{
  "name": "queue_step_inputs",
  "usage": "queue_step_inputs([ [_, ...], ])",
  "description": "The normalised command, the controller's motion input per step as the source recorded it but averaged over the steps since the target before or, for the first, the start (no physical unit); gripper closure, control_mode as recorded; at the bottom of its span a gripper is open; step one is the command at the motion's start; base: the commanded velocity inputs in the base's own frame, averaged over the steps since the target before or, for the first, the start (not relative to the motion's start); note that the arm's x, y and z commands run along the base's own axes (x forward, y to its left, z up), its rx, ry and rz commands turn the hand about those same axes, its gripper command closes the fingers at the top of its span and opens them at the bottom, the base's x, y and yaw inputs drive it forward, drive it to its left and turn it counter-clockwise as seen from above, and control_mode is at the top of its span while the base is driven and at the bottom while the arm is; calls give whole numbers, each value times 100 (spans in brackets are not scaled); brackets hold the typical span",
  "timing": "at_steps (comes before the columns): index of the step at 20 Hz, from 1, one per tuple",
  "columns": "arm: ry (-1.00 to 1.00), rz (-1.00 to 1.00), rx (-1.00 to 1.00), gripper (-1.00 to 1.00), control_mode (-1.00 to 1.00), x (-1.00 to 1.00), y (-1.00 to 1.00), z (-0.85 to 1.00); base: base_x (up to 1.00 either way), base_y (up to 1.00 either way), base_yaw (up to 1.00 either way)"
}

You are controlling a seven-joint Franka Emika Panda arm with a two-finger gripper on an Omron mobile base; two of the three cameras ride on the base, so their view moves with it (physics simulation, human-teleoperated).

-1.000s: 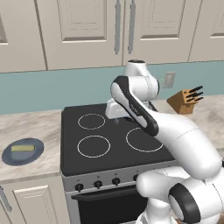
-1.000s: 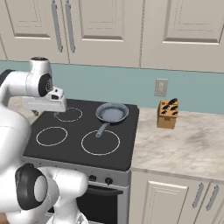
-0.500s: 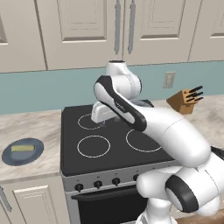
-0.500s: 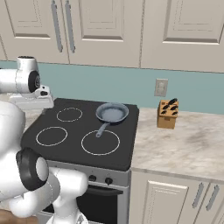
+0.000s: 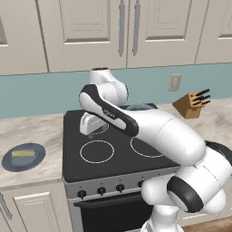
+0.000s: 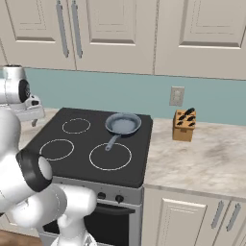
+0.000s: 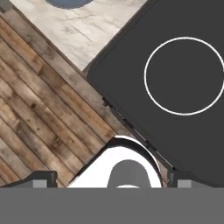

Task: Pick up the butter stick and place it in the pan. Then turn on the burner for the pan.

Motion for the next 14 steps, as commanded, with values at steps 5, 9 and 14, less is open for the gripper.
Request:
queue_step_inputs([
  [5, 0, 12, 0, -100, -100, -2, 40, -10, 0, 0, 0],
  [9, 0, 8, 0, -100, -100, 0, 20, -12, 0, 0, 0],
  [14, 0, 4, 0, -100, -100, 0, 11, -9, 0, 0, 0],
])
